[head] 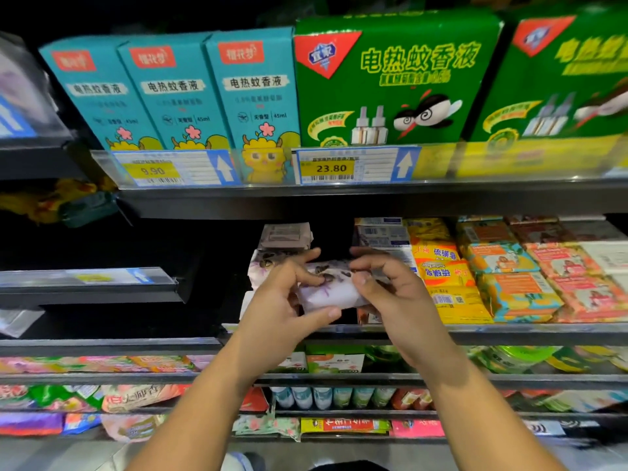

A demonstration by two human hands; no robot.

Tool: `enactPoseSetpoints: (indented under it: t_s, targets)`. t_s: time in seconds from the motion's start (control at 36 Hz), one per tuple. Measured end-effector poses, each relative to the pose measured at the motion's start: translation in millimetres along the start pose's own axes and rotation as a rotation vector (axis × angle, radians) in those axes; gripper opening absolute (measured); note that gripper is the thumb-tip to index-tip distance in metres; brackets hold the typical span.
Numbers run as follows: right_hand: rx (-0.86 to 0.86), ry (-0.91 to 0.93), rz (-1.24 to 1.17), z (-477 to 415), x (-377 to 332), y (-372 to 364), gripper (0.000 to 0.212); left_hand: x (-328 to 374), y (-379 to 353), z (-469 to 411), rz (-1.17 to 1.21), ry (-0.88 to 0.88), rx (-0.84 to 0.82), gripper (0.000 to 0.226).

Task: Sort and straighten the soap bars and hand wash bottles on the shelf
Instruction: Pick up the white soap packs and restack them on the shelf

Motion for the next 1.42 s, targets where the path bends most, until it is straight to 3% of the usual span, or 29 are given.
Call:
enactPoseSetpoints:
  t_s: [0.11,0.19,0.25,0.31,0.36,0.44,0.64,0.72,0.78,0.92,1.06,1.28,1.33,1.42]
  targets:
    - [-0.047,-0.007,-0.047,-1,4,-3,0.039,9,-4,-6,-0.327,-0.060,-0.023,0.057]
    - [-0.062,-0.020,0.012,-5,7,-1,0.036,10,-7,-15,-0.644,-0.135,-0.009,0.089]
    - [-0.096,-0.041,0.049,-10,8,1,0.035,4,-9,-23,-0.732,-0.106,-0.043,0.086]
    - [-0.126,-0.060,0.125,-17,10,6,0.033,-8,-12,-28,-0.650,-0.019,-0.110,0.075]
    - [-0.085,-0.051,0.280,-26,11,19,0.026,-21,-15,-32,-0.606,0.011,-0.144,0.072]
    - [0.018,0.039,0.667,-41,11,37,0.020,-33,-15,-38,-0.781,-0.007,-0.171,0.076]
    - [-0.191,0.062,1.324,-54,56,22,0.062,-59,-30,-44,-0.928,-0.028,-0.326,0.070]
    - [-0.199,0.056,1.298,-55,57,23,0.062,-71,-35,-45,-0.806,0.010,-0.380,0.057]
    - [-0.187,0.071,1.288,-55,56,25,0.062,-76,-36,-43,-0.759,0.069,-0.411,0.062]
    - [-0.167,0.096,1.288,-56,61,26,0.063,-82,-48,-30,-1.056,0.041,-0.445,0.084]
    - [-0.159,0.115,1.278,-56,60,26,0.062,-90,-53,-19,-1.089,0.093,-0.447,0.090]
    - [-0.182,0.115,1.270,-54,50,24,0.059,-91,-49,12,-0.899,0.089,-0.584,0.094]
    - [-0.184,0.103,1.290,-54,51,24,0.058,-85,-34,13,-0.826,0.092,-0.565,0.086]
    - [-0.202,0.056,1.323,-58,53,23,0.057,-76,4,2,-0.737,0.068,-0.365,0.051]
Point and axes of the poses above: each hand's wrist, its own z-axis away from the middle knuckle, its own y-axis out of the back of the hand, x = y × z, the point moved 9 cm from there along -z, towards the middle knuckle, and after that the axes turned 8 degrees about z, right-handed, at the moved point
